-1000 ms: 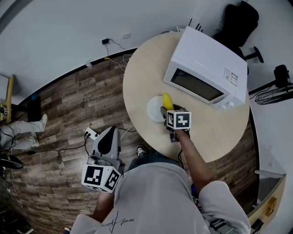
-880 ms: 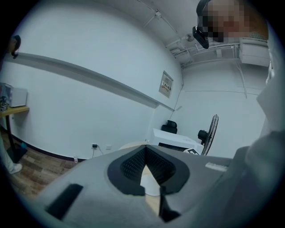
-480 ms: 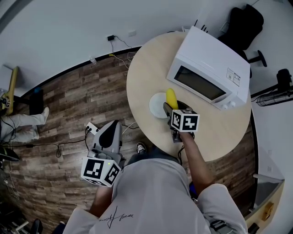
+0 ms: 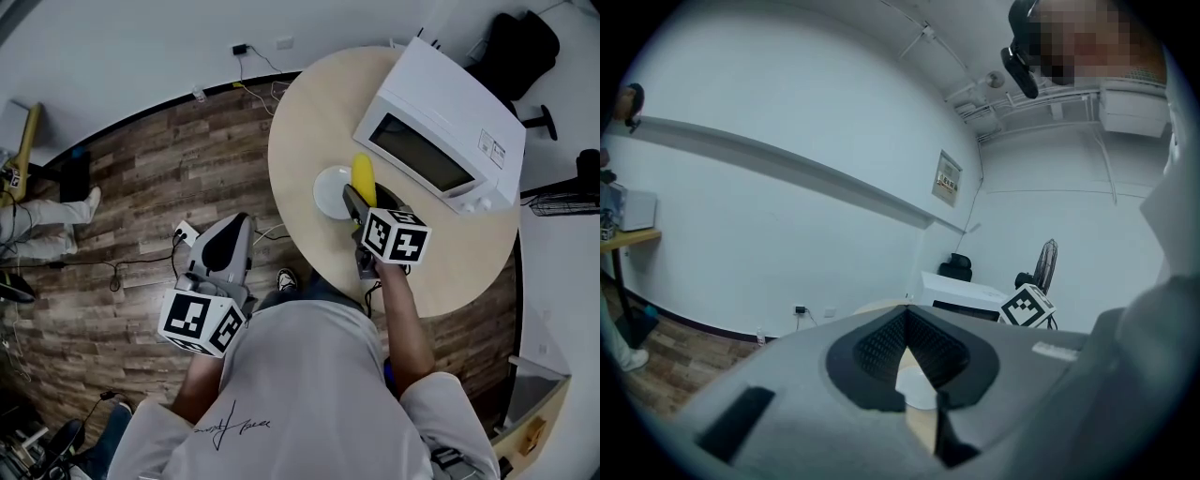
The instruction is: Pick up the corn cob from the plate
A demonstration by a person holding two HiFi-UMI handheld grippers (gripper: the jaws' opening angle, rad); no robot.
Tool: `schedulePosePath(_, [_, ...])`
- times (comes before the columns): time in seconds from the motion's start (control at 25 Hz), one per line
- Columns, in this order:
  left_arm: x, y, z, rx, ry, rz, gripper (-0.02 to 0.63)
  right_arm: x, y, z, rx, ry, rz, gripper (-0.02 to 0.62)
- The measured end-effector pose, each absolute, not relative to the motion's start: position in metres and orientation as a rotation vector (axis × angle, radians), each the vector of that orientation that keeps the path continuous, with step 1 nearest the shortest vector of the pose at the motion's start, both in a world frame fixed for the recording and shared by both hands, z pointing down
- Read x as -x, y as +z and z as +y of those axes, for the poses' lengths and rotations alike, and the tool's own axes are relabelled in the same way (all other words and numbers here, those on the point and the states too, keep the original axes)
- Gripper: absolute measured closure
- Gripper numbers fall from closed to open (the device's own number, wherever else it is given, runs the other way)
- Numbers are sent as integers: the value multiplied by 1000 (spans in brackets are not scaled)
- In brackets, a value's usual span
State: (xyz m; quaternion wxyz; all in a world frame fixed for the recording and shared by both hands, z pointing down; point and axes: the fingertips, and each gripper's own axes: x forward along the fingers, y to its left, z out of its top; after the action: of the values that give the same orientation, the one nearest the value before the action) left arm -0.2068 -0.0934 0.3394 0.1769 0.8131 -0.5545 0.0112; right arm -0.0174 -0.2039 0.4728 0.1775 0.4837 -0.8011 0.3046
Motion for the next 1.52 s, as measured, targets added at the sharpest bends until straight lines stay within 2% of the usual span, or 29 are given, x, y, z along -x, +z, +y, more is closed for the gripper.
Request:
schedulePosePath(0.76, [229, 346, -89, -2255, 28, -1587, 615, 36, 417, -176, -1432, 775, -2397, 327])
schedulePosePath(1.52, [238, 349, -76, -2218, 19, -1635, 615, 20, 375, -148, -1528, 663, -2471, 327])
